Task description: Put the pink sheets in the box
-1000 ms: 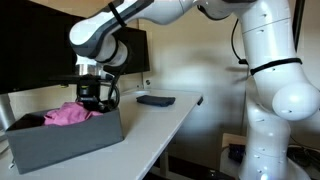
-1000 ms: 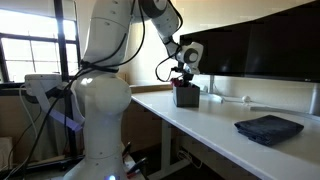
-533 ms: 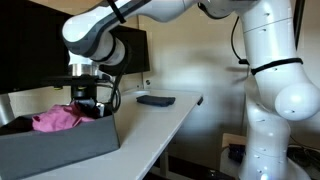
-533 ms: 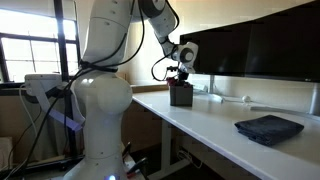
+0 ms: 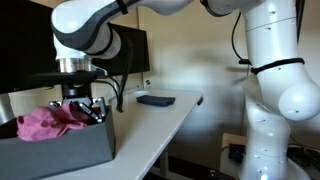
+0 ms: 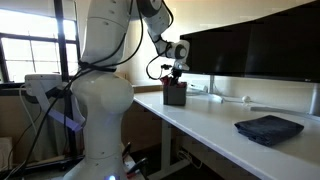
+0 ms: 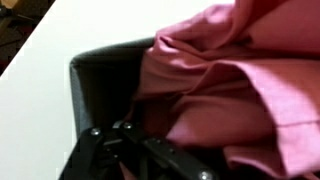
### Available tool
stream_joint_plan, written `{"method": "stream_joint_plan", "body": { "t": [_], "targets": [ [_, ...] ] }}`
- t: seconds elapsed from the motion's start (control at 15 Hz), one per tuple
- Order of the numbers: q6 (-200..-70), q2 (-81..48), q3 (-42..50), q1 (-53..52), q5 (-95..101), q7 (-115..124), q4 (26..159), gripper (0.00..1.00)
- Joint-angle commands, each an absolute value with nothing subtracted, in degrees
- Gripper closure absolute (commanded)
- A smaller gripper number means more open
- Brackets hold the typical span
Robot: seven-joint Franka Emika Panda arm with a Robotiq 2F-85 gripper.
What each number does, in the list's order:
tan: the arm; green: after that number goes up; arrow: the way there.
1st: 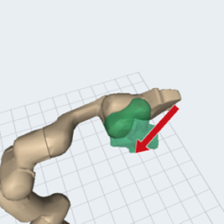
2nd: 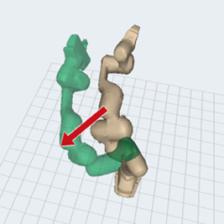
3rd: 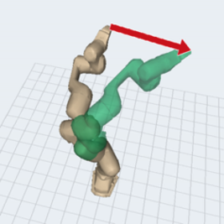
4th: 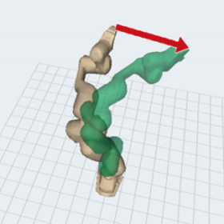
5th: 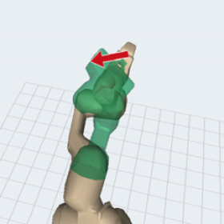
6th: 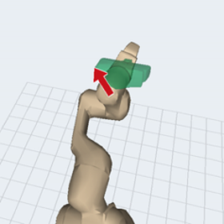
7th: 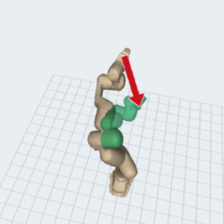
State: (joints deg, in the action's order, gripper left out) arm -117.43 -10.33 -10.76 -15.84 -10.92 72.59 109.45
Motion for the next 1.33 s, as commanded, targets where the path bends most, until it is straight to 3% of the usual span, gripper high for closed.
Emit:
{"method": "stream_joint_plan", "body": {
  "t": [0.0,1.27],
  "targets": [
    [-115.63,-8.47,-11.40,-16.59,-7.72,72.14,108.24,0.00],
    [-112.94,-6.34,-16.64,-22.54,5.02,72.31,96.70,0.00]
  ]
}}
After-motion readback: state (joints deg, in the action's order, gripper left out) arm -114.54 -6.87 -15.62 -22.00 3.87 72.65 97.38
